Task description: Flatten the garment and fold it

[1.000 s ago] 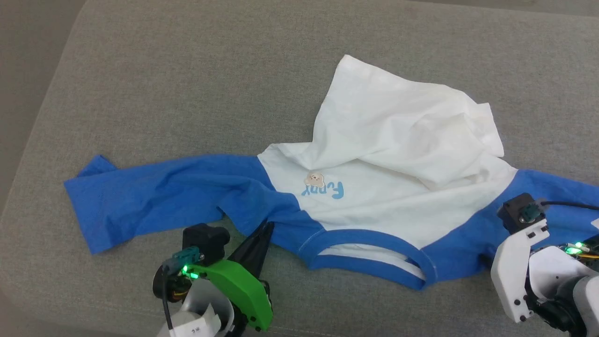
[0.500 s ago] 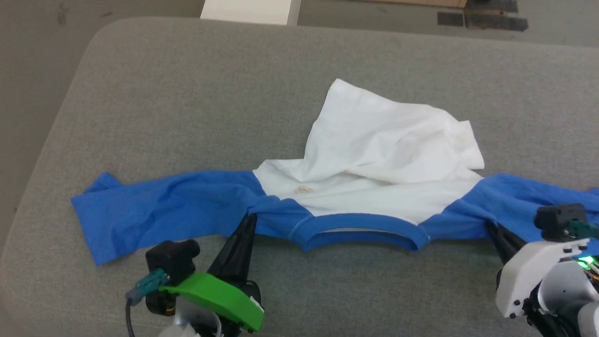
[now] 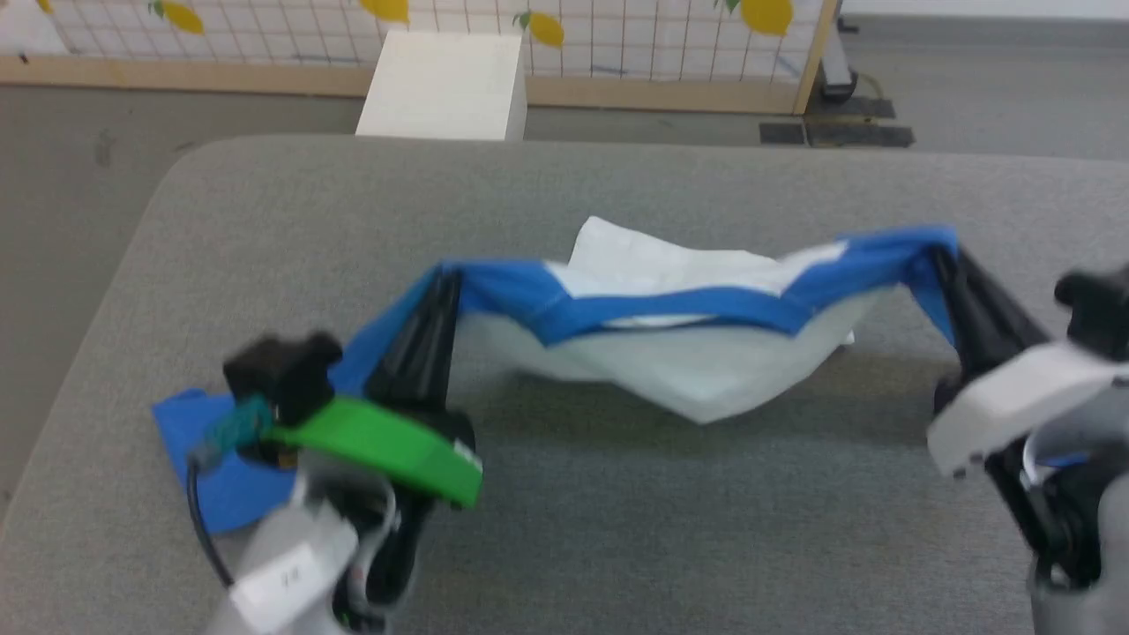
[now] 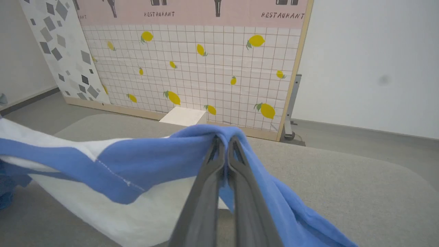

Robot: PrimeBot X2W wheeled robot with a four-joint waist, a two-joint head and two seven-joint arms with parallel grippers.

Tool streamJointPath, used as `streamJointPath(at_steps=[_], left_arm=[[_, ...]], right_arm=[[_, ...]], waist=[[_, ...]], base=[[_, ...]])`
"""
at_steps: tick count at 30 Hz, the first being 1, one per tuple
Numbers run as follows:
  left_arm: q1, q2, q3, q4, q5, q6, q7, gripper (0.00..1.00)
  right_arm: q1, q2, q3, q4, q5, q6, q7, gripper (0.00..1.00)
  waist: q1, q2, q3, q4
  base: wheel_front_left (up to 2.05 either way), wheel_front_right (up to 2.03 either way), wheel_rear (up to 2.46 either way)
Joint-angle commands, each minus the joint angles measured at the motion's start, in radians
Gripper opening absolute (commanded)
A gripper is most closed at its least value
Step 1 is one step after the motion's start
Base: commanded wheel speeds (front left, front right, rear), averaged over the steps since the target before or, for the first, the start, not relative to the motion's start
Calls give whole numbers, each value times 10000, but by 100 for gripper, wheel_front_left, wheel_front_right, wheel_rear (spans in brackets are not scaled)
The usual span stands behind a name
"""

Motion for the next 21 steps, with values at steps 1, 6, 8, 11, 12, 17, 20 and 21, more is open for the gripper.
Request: streamJointPath(at_steps=[1, 6, 8, 11, 12, 17, 20, 21], left_arm=[[-637, 162, 21, -26, 206, 81, 242, 0], [-2386, 367, 96, 212, 363, 88, 991, 0], [-3094, 418, 164, 354, 408, 113, 1223, 0], [-4187, 431, 311, 672, 420, 203, 1538, 0], [-4481, 427, 360, 768, 414, 234, 1612, 0], [-6058, 542, 458, 1402, 521, 252, 2004, 0], [-6801, 516, 499, 1784, 498, 287, 2202, 0], [-7037, 491, 516, 1944, 474, 310, 2271, 0]], right_arm=[[-580, -89, 93, -30, -78, -15, -77, 0], [-2303, -473, 477, 355, -232, -15, -101, 0], [-3022, -580, 682, 614, -232, -15, -105, 0], [-4130, -769, 985, 1086, -268, -15, -115, 0], [-4439, -796, 1035, 1253, -264, -15, -118, 0], [-6088, -908, 1366, 2210, -322, -15, -180, 0], [-6954, -928, 1561, 2769, -329, -15, -199, 0], [-7257, -918, 1615, 3006, -320, -15, -203, 0]], waist=[[0, 0, -260, -159], [0, 0, -338, -210], [0, 0, -340, -237], [0, 0, -306, -262], [0, 0, -297, -267], [0, 0, -171, -318], [0, 0, -57, -352], [0, 0, -12, -366]], base=[[0, 0, 0], [0, 0, 0], [0, 0, 0], [0, 0, 0], [0, 0, 0], [0, 0, 0], [0, 0, 0], [0, 0, 0]])
